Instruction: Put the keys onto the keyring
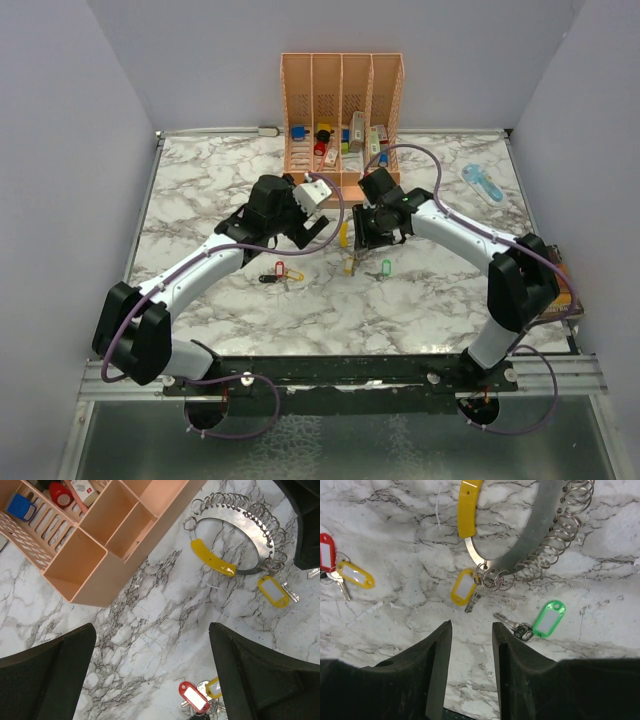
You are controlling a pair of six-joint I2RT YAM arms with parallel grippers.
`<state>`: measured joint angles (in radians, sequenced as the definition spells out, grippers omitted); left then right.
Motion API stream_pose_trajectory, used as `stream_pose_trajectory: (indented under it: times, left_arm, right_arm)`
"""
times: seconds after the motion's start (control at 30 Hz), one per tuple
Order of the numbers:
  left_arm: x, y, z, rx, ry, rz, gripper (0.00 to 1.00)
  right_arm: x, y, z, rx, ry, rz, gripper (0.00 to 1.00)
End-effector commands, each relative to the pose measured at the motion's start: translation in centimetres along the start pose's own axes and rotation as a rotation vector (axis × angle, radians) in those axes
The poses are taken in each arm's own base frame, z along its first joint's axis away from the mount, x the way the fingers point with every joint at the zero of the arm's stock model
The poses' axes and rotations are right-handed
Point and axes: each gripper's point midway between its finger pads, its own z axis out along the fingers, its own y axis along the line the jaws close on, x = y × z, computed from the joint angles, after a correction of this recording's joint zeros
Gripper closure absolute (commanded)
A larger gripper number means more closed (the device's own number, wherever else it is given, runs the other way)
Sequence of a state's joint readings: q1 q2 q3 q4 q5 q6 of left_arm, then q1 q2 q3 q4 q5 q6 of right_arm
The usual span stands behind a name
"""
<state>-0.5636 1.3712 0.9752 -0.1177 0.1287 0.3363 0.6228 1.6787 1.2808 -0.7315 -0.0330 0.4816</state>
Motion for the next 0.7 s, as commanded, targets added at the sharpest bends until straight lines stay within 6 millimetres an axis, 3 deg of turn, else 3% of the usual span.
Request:
stream_pose_trajectory:
  times: [0.0, 0.27, 0.67]
  left_arm:
    - [-0.4, -0.1, 0.4, 0.016, -0.04, 0.009, 0.01]
    - [-0.7, 0.2, 0.4, 0.008, -0.057, 0.021, 0.01]
    - [-1.1, 0.3, 0.6, 0.004, -0.083, 0.024, 0.01]
  right_arm:
    - [-1.5, -0.9, 1.5, 0.058, -0.027, -0.064, 0.63]
    - [-1.4, -2.3, 4.3, 0.134, 0.012, -0.104, 0.7]
    - [-1.2, -3.2, 7.3, 0.185, 0.061, -0.146, 0.7]
